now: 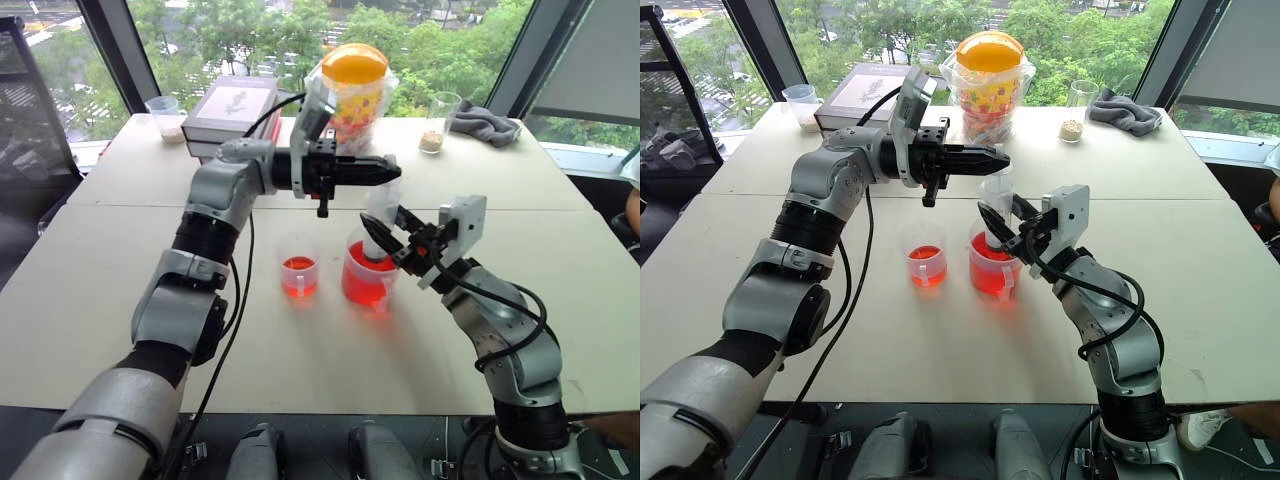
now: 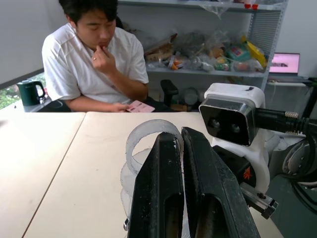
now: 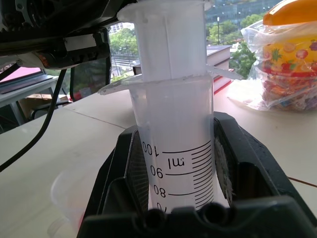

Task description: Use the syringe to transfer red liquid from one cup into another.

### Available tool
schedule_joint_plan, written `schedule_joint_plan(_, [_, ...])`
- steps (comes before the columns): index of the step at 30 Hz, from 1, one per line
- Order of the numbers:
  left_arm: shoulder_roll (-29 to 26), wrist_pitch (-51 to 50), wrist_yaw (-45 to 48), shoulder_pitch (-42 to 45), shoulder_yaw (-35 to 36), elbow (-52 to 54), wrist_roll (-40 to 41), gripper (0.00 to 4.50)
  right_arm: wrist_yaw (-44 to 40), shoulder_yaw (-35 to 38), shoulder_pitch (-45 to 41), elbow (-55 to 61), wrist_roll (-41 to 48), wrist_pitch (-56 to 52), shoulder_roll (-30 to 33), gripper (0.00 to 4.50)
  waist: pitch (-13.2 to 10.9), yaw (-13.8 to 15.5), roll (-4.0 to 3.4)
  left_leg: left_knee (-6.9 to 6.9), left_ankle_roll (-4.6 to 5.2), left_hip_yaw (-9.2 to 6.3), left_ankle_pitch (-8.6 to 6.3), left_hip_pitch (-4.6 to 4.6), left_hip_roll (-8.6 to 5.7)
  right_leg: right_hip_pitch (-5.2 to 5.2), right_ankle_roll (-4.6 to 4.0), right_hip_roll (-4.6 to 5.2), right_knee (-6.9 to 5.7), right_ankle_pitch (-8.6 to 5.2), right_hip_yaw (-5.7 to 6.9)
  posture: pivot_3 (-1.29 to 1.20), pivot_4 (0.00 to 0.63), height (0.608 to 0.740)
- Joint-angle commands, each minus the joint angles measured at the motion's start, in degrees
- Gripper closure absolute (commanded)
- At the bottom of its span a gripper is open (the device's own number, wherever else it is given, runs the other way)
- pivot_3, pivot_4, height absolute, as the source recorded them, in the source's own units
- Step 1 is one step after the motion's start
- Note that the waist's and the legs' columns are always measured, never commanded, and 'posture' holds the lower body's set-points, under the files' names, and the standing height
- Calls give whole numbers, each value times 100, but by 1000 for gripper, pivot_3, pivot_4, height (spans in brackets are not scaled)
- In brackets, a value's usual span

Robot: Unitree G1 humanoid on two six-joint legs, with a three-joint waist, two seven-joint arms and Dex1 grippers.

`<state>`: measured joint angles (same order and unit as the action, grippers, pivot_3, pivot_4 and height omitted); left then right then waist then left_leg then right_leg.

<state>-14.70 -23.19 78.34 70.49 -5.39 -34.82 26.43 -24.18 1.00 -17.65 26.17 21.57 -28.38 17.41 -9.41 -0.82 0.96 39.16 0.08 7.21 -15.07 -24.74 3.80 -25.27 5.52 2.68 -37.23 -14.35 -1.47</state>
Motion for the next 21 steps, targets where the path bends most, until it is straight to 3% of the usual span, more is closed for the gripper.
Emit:
schedule_joint_plan(1, [-77, 262, -249, 421, 423, 231, 73, 4471, -142, -246, 97, 133, 62, -100, 52, 3076, 0, 0, 0, 0, 0, 0, 0, 0, 0, 0, 0, 0, 0, 0, 0, 0, 150, 740])
schedule_joint_plan(7, [-159, 89, -67, 220, 280, 444, 66, 4471, -149, -162, -161, 299, 134, -194, 142, 3076, 0, -5, 0, 0, 0, 0, 0, 0, 0, -1, 0, 0, 0, 0, 0, 0, 150, 740])
schedule_joint_plan(10, [-195, 10, -103, 174, 272, 441, 57, 3524, -101, -71, -336, 350, 207, -297, 183, 3076, 0, -8, 0, -1, 0, 0, 0, 0, 1, -1, 0, 0, 0, 0, 0, 0, 150, 740])
schedule_joint_plan(17, [-371, -61, -51, -21, 310, 653, 55, 288, -107, 90, -488, 422, 320, -471, 278, 3076, 0, 5, 0, 0, 0, 2, 0, -1, -1, 1, 0, 2, 2, 0, 0, 0, 150, 740])
schedule_joint_plan(18, [-420, -87, -28, -73, 318, 728, 77, 26, -107, 115, -494, 431, 335, -492, 283, 3076, 0, -5, 0, 0, 0, 1, 0, 0, 0, 1, 0, 2, 2, 0, 0, 0, 150, 740])
schedule_joint_plan(21, [-621, -233, 23, -243, 337, 953, 135, 26, -101, 199, -523, 417, 391, -539, 293, 3076, 0, -38, 0, -2, 0, 0, 0, 1, 3, -3, 0, -4, -3, 0, 0, 0, 150, 740])
